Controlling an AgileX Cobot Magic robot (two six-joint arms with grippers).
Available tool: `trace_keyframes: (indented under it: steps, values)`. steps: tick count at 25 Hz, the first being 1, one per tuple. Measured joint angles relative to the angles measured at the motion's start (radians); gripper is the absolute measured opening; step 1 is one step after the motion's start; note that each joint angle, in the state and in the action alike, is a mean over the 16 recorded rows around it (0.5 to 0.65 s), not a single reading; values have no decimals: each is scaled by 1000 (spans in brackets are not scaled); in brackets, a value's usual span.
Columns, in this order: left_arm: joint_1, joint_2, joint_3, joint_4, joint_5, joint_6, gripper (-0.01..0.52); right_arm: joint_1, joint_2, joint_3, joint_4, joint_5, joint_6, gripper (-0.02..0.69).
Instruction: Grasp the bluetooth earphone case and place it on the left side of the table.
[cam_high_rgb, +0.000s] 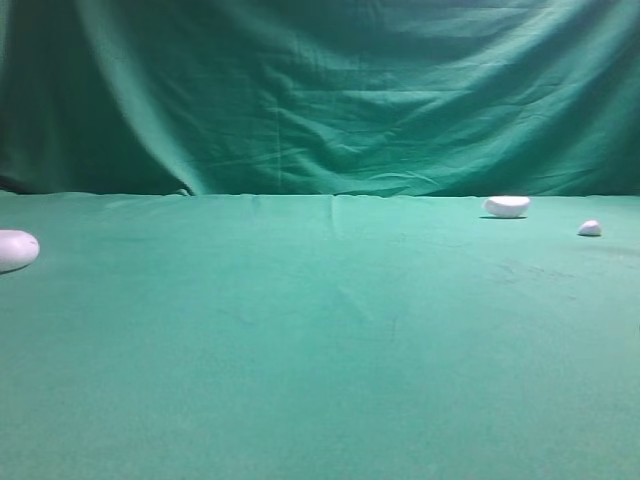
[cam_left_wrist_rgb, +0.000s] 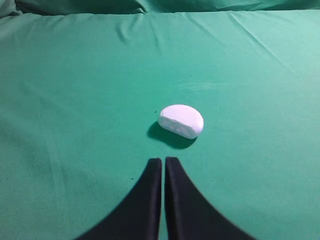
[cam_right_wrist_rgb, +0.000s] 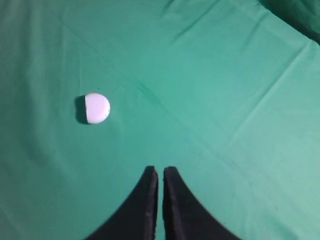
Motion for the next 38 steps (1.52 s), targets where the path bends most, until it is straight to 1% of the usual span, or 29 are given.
trace_keyframes:
  steps: [8, 14, 19, 23, 31, 35, 38]
  values:
    - [0, 0, 0, 0, 0, 0, 0, -78, -302, 308, 27, -11, 61, 0]
    - [0, 0, 0, 0, 0, 0, 0, -105, -507, 542, 40, -79, 114, 0]
    - [0, 0, 0, 0, 0, 0, 0, -108, -646, 684, 61, -130, 136, 0]
    - [0, 0, 0, 0, 0, 0, 0, -108, -722, 760, 82, -160, 98, 0]
    - [0, 0, 0, 0, 0, 0, 0, -124, -796, 851, 115, -188, -34, 0]
    - [0, 0, 0, 0, 0, 0, 0, -184, -841, 922, 123, -261, -99, 0]
    - [0, 0, 0, 0, 0, 0, 0, -262, -897, 1000, 127, -346, -125, 0]
